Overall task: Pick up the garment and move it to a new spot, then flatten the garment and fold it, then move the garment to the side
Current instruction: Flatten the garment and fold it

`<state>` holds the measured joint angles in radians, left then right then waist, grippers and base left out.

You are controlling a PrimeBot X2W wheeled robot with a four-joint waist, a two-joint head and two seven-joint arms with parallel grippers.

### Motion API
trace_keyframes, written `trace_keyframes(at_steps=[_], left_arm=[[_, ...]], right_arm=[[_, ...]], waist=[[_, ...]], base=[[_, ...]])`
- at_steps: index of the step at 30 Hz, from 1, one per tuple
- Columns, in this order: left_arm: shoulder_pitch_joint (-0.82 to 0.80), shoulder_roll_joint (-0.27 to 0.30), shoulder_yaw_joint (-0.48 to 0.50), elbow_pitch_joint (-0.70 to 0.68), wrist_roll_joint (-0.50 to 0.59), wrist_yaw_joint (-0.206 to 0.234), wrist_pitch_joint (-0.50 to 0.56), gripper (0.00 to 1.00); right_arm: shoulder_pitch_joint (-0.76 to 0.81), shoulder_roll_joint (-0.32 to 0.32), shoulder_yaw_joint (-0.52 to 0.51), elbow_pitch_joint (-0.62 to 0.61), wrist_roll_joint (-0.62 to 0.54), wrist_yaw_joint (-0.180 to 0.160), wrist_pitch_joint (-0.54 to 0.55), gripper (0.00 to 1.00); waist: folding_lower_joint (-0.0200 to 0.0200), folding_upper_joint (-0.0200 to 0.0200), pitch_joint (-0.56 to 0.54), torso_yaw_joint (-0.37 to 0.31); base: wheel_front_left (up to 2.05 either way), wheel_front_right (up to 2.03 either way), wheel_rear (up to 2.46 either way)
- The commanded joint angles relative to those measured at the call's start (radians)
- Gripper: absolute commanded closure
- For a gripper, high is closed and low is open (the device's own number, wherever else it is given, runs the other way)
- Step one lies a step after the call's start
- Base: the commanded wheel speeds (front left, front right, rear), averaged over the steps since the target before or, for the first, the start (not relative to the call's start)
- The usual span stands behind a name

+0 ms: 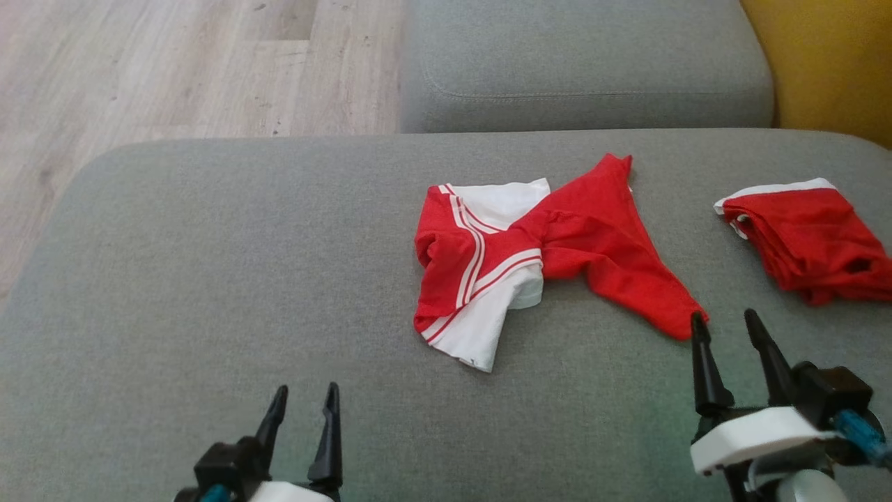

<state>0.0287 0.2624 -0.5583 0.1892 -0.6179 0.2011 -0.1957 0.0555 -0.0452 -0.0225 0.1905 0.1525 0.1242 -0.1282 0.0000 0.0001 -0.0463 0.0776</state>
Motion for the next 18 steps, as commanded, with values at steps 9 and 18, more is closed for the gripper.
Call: trace_keyframes(at_steps=[9,18], left_arm=[[-0.169,-0.06,-0.059,0.093,0.015,-0.071,0.048,0.0],[-0.384,-0.13,-0.056,0.346,0.016,-0.124,0.039,0.0]], right_arm=[[-0.033,-0.005,0.065,-0.08,0.011,0.007,0.019,0.0],[-0.086,-0.005,0.081,-0.111,-0.004,0.007,0.03,0.0]], waist=[[0.0,-0.0001,0.044,-0.065],[0.0,-0.0001,0.139,-0.175]], base=[[0.0,0.0,0.0],[0.0,0.0,0.0]])
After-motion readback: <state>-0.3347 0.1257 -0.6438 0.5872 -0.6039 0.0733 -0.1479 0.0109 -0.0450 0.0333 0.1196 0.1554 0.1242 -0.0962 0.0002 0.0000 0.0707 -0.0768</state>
